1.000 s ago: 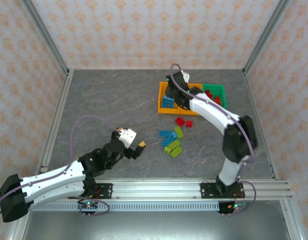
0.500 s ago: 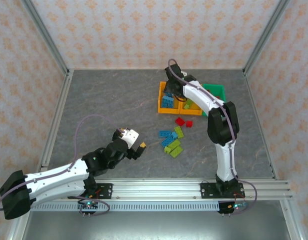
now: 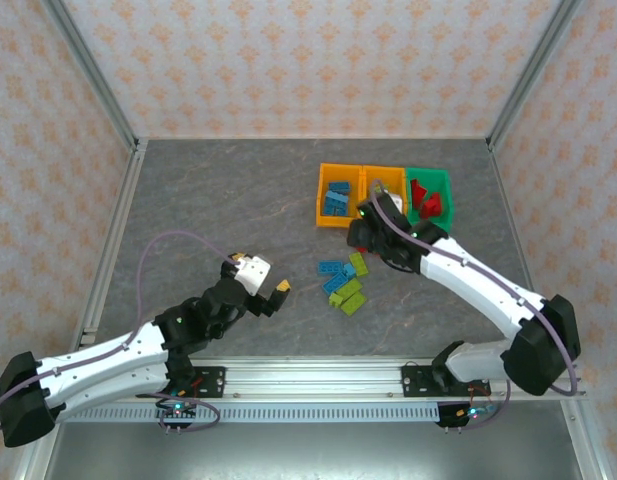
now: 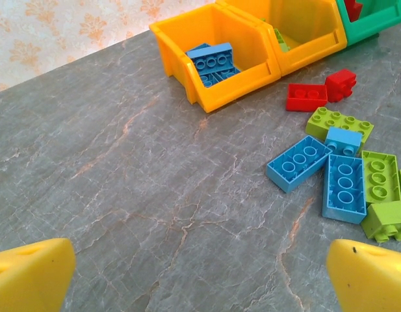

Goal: Sort the legos into containers by color

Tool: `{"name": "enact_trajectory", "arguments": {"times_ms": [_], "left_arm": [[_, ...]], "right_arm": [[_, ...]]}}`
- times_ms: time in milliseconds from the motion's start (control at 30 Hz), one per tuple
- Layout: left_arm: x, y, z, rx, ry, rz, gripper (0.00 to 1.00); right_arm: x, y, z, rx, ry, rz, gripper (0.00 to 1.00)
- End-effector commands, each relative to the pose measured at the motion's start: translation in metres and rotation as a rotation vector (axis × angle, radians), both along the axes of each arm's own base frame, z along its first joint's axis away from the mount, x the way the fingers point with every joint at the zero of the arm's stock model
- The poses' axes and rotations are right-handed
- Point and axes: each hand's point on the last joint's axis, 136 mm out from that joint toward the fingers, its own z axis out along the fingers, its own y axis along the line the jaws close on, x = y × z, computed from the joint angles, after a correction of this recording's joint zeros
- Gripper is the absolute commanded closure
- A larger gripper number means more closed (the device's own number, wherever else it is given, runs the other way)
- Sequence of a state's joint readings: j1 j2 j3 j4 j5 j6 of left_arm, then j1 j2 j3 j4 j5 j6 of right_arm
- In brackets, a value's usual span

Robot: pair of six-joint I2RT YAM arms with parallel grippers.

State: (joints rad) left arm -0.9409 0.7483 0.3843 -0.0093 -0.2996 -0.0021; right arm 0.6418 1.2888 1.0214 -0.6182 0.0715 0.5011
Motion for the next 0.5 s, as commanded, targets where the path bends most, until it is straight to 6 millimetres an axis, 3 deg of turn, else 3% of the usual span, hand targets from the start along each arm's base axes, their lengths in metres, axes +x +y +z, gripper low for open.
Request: {"name": "enact_trajectory", "arguments": {"times_ms": [0,167,333,467], "left_arm": [[0.004,0.004,0.005,-0.022,-0.025,0.039,0.00],[0.006,0.003,0.000,0.005,-0.010,0.045,0.00],[0.007,0.004,-0.002,0.017,-0.009,0.055,0.00],[0.008,0.003,-0.003,0.018,-0.005,0.050,0.00]], "right_arm": [[-0.003,-0.012,-0.024,-0.009,0.017,-0.083,0.28],[0.015,0.000,-0.049,0.000,0.105,-0.078,0.24],[0.041,0.010,-0.079,0.125,0.200,-0.189,0.15],[0.059,0.012,-0.088,0.145,0.200,-0.289,0.11]]}}
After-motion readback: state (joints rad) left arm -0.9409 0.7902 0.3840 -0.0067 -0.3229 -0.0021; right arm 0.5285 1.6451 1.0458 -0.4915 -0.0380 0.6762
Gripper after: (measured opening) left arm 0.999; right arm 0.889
